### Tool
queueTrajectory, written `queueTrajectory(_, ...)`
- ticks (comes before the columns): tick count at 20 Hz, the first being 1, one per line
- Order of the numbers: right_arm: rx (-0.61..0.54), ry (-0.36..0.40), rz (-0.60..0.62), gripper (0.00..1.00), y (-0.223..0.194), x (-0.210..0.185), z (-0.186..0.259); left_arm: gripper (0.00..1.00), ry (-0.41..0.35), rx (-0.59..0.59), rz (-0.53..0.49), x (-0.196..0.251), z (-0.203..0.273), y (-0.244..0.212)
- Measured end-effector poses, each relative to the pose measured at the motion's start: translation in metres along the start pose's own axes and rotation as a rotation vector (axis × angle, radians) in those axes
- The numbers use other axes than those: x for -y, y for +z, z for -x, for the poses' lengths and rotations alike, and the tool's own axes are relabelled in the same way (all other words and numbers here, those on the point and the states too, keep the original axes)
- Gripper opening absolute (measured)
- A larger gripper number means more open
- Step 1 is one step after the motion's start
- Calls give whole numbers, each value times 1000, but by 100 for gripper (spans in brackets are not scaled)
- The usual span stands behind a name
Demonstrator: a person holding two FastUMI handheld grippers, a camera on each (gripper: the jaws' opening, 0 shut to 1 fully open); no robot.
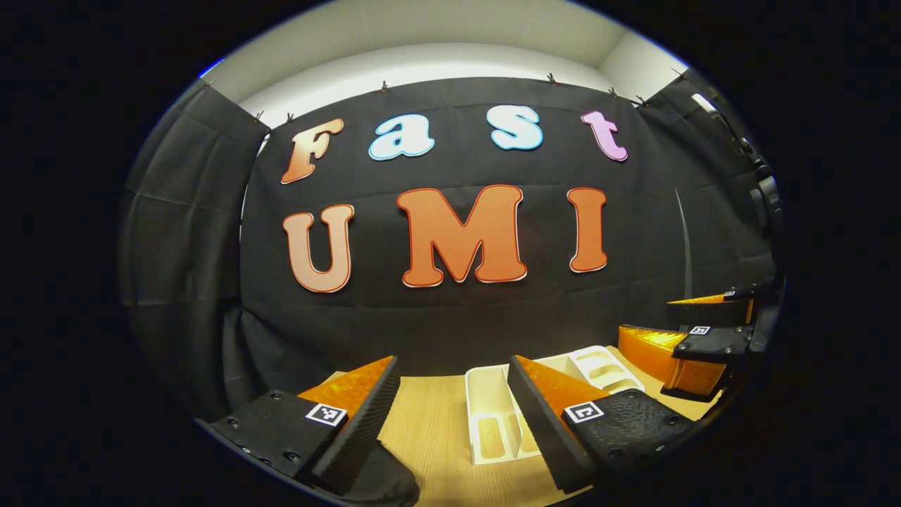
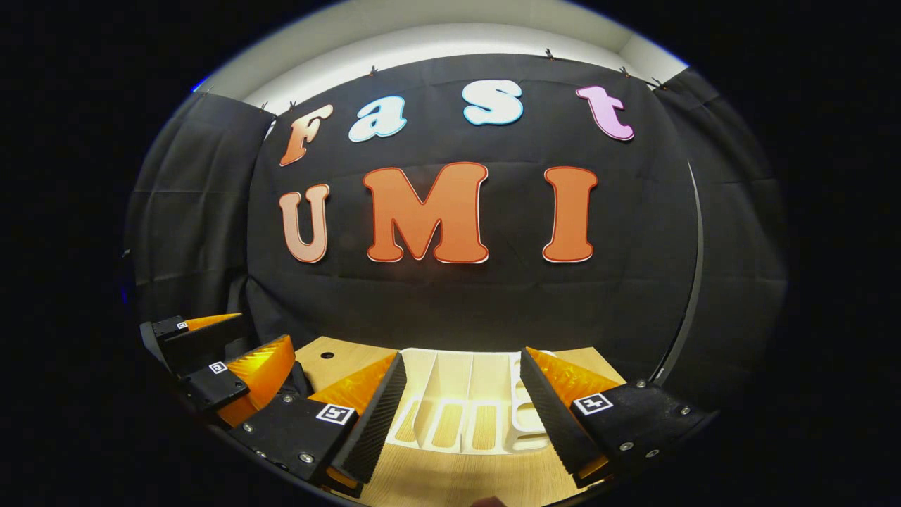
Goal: Open the schoolbag, grab two books from the bookshelf and put them into the schoolbag.
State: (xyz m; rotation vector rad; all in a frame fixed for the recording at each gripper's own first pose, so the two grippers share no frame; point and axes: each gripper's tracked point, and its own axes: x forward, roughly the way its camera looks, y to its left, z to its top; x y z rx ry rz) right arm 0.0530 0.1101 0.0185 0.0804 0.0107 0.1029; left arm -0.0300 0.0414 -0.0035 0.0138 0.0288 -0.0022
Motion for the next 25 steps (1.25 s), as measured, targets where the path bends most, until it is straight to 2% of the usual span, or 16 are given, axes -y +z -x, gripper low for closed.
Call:
queueTrajectory(2, -1, 3, 0, 97, -2, -1, -1, 100, -2, -5, 4, -1, 0, -2)
queueTrajectory(4, -10, 5, -1, 97, -4, -1, -2, 96, -3, -6, 3, -1, 0, -2)
queueTrajectory(12, 0, -5, 14, 97, 2, 6, -7, 96, 9, 14, 13, -5, -2, 3)
queueTrajectory(13, -1, -3, 14, 97, 1, 7, -7, 100, 9, 16, 15, -5, -2, 3)
queueTrajectory(14, -1, -7, 14, 97, 1, 9, -8, 96, 8, 21, 15, -5, -3, 5)
queueTrajectory(15, -1, -10, 13, 97, 2, 11, -9, 100, 12, 25, 10, -7, -4, 6)
queueTrajectory(20, 12, -32, 19, 97, 7, 21, -15, 96, 22, 49, 23, -14, -11, 16)
queueTrajectory(21, 19, -34, 23, 100, 9, 23, -15, 96, 24, 59, 17, -16, -11, 19)
queueTrajectory(22, 25, -36, 30, 97, 10, 25, -15, 100, 33, 66, 10, -20, -13, 23)
queueTrajectory(24, 26, -40, 44, 97, 11, 29, -19, 96, 40, 66, 3, -23, -20, 25)
queueTrajectory(25, 16, -39, 47, 97, 8, 31, -19, 100, 40, 62, 5, -25, -21, 24)
